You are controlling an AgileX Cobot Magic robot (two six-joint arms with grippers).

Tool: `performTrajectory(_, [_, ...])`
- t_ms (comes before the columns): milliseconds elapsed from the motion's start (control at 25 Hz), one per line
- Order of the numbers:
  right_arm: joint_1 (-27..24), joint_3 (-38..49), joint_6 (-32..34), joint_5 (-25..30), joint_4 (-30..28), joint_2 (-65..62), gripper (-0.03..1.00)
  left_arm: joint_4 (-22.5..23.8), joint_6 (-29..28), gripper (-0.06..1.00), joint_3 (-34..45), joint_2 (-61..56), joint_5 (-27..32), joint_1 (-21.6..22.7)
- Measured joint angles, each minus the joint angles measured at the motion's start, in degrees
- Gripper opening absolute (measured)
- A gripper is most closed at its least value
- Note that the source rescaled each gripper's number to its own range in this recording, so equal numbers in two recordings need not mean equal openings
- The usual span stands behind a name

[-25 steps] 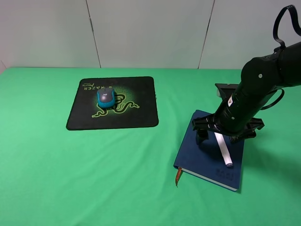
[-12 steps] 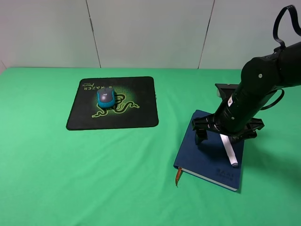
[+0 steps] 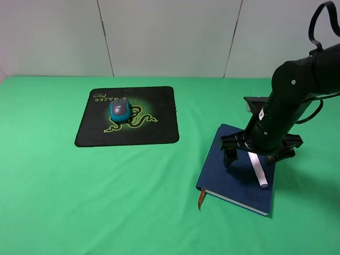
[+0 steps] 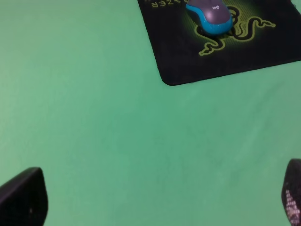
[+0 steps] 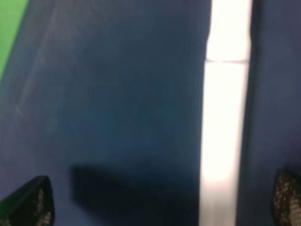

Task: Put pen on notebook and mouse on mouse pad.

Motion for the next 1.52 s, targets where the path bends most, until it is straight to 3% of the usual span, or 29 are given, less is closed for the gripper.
performTrajectory(240, [0.0,-6.0,-3.0,8.9,-0.4,-2.2,1.0,0.0,0.0,1.0,0.0,0.0,0.0,0.0])
performTrajectory(560, [0.0,-8.9,-5.6,15.2,-0.4,-11.0,1.0,0.0,0.0,1.0,0.0,0.0,0.0,0.0])
performTrajectory(920, [0.0,-8.3,-11.6,30.4,-0.4,-25.9,1.0,0.0,0.0,1.0,0.0,0.0,-0.1,0.0])
performTrajectory(1320, [0.0,3.5,-12.2,32.0,0.4,-52.1,1.0,0.0,0.0,1.0,0.0,0.0,-0.1,0.0])
performTrajectory(1520, [0.0,8.2,-17.9,32.3,0.5,-68.2,1.0,0.0,0.0,1.0,0.0,0.0,-0.1,0.0])
